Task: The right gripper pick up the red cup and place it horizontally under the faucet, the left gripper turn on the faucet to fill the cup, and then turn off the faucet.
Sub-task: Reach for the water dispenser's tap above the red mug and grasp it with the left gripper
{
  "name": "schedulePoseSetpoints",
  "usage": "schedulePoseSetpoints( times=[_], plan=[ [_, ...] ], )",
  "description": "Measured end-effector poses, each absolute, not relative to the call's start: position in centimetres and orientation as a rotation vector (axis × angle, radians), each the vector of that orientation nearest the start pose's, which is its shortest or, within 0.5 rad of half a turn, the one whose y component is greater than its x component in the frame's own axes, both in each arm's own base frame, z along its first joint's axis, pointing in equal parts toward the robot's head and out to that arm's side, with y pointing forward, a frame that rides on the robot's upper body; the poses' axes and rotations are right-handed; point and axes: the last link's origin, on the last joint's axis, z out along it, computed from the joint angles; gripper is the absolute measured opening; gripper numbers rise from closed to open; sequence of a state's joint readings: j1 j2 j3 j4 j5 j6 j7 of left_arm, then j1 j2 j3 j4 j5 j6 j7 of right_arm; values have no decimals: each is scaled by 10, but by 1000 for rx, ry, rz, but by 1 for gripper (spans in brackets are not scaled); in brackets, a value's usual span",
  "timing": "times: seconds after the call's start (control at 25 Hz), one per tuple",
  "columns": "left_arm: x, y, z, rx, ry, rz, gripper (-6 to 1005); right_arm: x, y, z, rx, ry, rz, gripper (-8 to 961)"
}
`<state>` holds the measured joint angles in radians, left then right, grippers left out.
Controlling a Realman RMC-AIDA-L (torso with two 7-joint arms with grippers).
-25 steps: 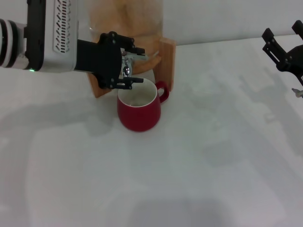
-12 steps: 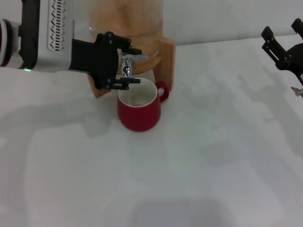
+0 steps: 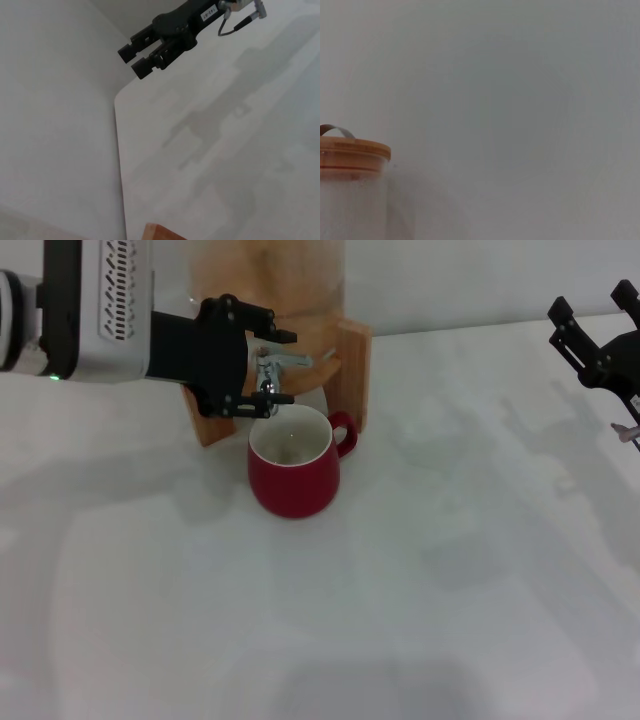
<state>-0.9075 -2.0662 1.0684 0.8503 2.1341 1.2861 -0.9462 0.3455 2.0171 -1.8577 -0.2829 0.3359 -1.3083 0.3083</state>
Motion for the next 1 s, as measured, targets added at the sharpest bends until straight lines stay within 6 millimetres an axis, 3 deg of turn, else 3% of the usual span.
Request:
schedulePoseSetpoints(
  times=[1.0],
  plan=[
    [-91, 436, -32, -2671, 991, -55, 600, 316, 328, 33, -1561, 409, 924, 816]
  ],
)
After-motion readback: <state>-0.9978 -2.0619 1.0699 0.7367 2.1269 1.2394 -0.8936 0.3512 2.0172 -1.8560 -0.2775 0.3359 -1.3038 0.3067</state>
